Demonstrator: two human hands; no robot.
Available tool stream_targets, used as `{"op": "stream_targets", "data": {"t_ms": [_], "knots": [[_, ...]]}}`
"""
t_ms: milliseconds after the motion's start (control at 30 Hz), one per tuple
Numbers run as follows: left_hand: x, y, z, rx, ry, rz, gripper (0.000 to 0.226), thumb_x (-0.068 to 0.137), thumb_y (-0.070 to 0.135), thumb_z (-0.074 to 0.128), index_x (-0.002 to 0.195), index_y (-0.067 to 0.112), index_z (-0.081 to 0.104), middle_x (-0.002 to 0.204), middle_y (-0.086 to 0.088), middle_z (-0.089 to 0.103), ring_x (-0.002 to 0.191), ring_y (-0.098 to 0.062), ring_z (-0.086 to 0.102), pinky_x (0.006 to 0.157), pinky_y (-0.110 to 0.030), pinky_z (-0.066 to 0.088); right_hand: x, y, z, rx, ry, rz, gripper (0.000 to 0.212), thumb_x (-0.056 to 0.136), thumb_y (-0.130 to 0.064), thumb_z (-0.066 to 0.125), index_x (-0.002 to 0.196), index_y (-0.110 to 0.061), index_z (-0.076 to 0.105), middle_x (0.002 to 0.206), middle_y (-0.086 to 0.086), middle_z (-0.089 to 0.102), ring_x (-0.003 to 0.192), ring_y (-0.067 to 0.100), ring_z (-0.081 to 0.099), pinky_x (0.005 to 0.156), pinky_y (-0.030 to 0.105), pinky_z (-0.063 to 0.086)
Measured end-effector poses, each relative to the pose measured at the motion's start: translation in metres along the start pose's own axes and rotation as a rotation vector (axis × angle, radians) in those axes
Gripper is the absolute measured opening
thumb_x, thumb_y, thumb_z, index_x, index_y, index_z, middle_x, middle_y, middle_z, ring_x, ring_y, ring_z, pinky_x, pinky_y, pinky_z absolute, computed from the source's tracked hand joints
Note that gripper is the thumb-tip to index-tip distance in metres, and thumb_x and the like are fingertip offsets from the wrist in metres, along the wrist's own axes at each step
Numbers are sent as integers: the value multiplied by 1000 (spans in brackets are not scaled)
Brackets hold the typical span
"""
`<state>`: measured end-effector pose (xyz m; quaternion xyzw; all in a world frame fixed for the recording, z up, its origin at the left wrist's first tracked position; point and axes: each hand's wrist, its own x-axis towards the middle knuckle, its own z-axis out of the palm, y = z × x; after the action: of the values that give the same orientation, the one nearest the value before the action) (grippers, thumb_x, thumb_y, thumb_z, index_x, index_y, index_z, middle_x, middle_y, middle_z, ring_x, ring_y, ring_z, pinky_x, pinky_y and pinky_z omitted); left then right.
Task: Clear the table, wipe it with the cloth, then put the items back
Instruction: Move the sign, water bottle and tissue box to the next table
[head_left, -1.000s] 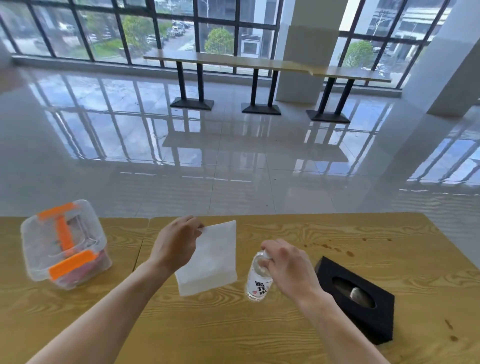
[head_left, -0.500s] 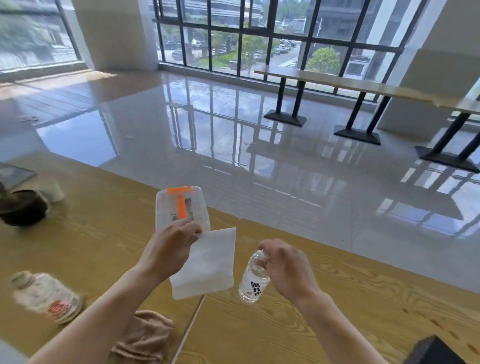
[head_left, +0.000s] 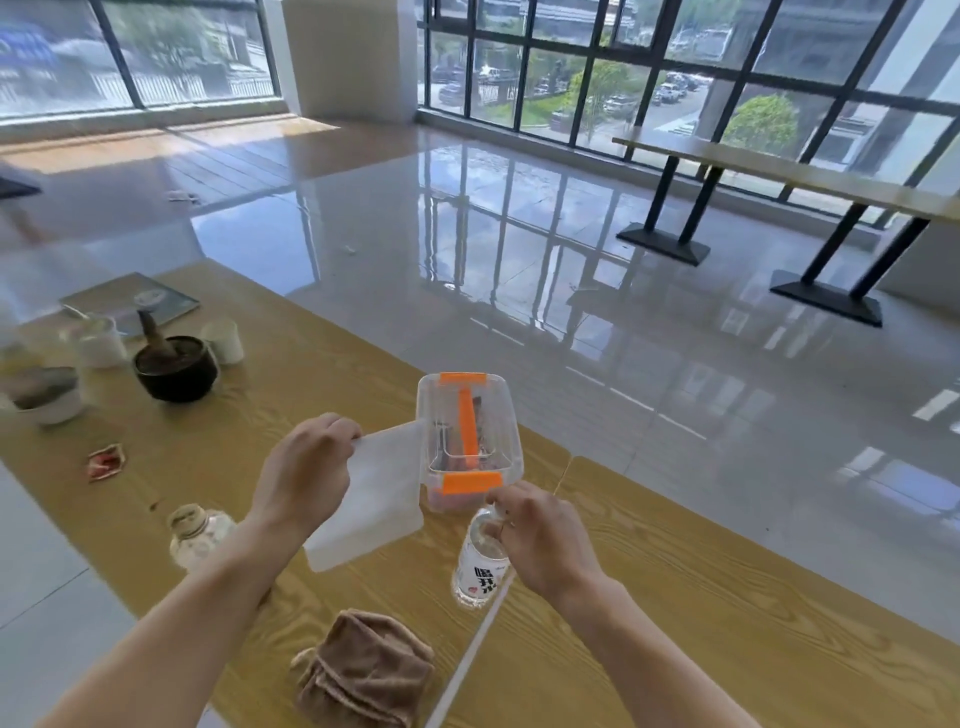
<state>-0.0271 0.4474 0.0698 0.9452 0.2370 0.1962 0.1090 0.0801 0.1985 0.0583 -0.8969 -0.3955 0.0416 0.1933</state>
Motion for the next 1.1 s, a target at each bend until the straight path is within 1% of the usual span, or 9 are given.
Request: {"op": "stream_targets", "data": {"t_ms": [100, 200, 333, 500, 733, 867, 933, 1100], "knots": [[18, -16, 6, 62, 15, -34, 22, 82, -6, 57, 87, 13, 67, 86, -2, 64, 79, -29, 60, 57, -35, 46, 15, -13, 12, 7, -19, -13, 21, 90, -25, 67, 110, -19, 65, 109, 0, 68, 96, 28, 65, 78, 41, 52], [39, -23, 9, 116, 14, -44, 21, 81, -7, 54, 85, 10, 65, 81, -6, 61, 74, -31, 58, 52, -34, 40, 30, -23, 21, 5, -36, -24, 19, 92, -23, 64, 110, -18, 64, 111, 1, 68, 99, 29, 64, 79, 42, 51], [65, -33, 19, 141, -11, -56, 16, 84, -6, 52, 84, 8, 62, 81, -7, 59, 75, -30, 57, 55, -35, 40, 47, -32, 32, 21, -40, -34, 19, 91, -22, 66, 110, -18, 65, 112, 1, 68, 99, 29, 64, 77, 44, 53], [88, -48, 31, 125, -18, -59, 16, 85, -6, 51, 85, 7, 61, 82, -7, 58, 74, -30, 56, 54, -36, 41, 64, -36, 40, 28, -16, -36, 26, 91, -20, 67, 117, -20, 64, 117, -1, 69, 103, 27, 65, 78, 44, 55], [103, -63, 44, 129, -25, -55, 17, 83, -8, 53, 84, 7, 62, 80, -7, 58, 73, -30, 55, 54, -36, 42, 76, -43, 46, 12, -15, -47, 28, 92, -20, 67, 119, -18, 65, 111, 3, 70, 102, 28, 64, 80, 44, 54], [105, -67, 50, 125, -30, -58, 19, 84, -8, 52, 85, 8, 62, 82, -6, 60, 75, -29, 56, 54, -35, 38, 82, -47, 47, 9, -3, -30, 25, 88, -29, 72, 107, -15, 65, 102, 3, 71, 95, 28, 66, 77, 44, 54], [105, -69, 54, 119, -50, -58, 19, 87, -7, 52, 88, 9, 62, 85, -6, 61, 77, -29, 56, 56, -35, 37, 83, -48, 47, 4, -5, -24, 26, 87, -29, 73, 106, -15, 64, 101, 2, 71, 94, 27, 66, 77, 42, 54], [101, -76, 64, 99, -67, -59, 18, 88, -6, 52, 89, 8, 63, 82, -6, 59, 74, -29, 56, 56, -38, 43, 84, -48, 43, 4, -31, -36, 30, 86, -28, 75, 110, -14, 65, 103, 3, 68, 96, 26, 64, 79, 39, 54]]}}
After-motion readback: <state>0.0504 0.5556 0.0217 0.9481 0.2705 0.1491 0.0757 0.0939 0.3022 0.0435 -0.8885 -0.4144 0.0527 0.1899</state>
